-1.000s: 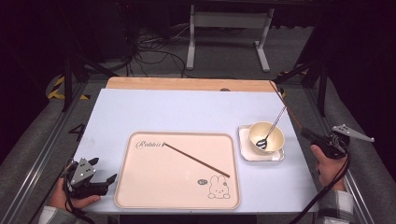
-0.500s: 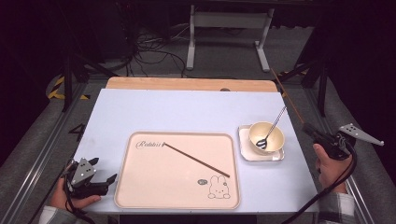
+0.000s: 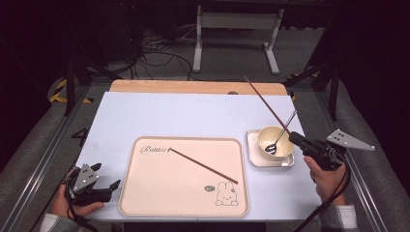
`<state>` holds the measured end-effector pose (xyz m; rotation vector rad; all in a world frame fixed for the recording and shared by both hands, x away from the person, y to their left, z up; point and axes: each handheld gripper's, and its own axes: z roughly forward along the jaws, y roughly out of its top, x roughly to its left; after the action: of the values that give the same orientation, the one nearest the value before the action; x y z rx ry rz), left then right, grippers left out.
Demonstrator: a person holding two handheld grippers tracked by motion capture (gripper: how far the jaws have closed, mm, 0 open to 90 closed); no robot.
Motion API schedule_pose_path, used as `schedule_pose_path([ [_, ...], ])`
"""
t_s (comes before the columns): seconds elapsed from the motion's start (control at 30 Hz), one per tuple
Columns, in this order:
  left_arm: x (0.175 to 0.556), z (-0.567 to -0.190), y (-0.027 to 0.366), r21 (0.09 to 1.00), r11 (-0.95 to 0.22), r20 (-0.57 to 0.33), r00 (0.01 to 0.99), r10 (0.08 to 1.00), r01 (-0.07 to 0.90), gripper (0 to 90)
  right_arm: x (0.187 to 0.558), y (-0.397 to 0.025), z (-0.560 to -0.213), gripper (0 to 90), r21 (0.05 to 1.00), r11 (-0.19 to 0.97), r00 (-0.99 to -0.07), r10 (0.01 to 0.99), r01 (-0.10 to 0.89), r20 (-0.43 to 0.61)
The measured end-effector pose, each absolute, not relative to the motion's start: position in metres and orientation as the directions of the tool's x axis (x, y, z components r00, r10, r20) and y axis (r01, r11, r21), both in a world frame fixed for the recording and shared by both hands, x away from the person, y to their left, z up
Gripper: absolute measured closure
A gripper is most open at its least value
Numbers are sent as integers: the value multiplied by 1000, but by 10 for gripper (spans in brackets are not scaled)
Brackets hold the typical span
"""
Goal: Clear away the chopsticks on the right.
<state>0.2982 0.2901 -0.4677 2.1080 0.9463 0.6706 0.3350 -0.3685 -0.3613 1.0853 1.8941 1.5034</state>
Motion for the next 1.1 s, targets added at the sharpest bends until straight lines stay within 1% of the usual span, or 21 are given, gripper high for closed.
schedule_pose_path([
  [0.2,298,-468,290,780,-470,158,596,787,414,140,331,-333,-365,852,943,165,-665,743,289,74],
  [0.27,298,-468,290,781,-468,156,597,787,413,140,331,-329,-366,852,943,173,-677,733,285,70],
  [0.33,298,-468,291,781,-469,156,598,786,413,140,331,-310,-373,852,928,230,-726,686,293,59],
  [0.43,298,-468,291,781,-469,157,597,787,413,140,332,-300,-378,852,918,255,-744,665,303,60],
  [0.53,297,-467,291,780,-471,158,599,785,412,139,335,-277,-393,852,889,329,-780,624,320,50],
  [0.57,297,-467,291,780,-472,160,599,785,411,139,335,-277,-393,852,889,329,-780,624,320,50],
  [0.6,298,-468,291,780,-472,157,600,784,412,140,336,-268,-401,852,872,363,-792,608,328,45],
  [0.67,298,-468,291,780,-472,156,602,783,412,140,337,-262,-406,852,858,392,-800,599,332,36],
  [0.73,298,-468,291,780,-472,157,601,784,412,140,338,-259,-409,852,851,402,-804,594,338,39],
  [0.8,298,-468,291,780,-471,155,603,783,411,140,340,-249,-418,852,827,447,-821,570,342,31],
  [1.1,298,-468,291,778,-473,153,606,781,413,140,344,-238,-435,851,779,514,-846,532,358,38],
])
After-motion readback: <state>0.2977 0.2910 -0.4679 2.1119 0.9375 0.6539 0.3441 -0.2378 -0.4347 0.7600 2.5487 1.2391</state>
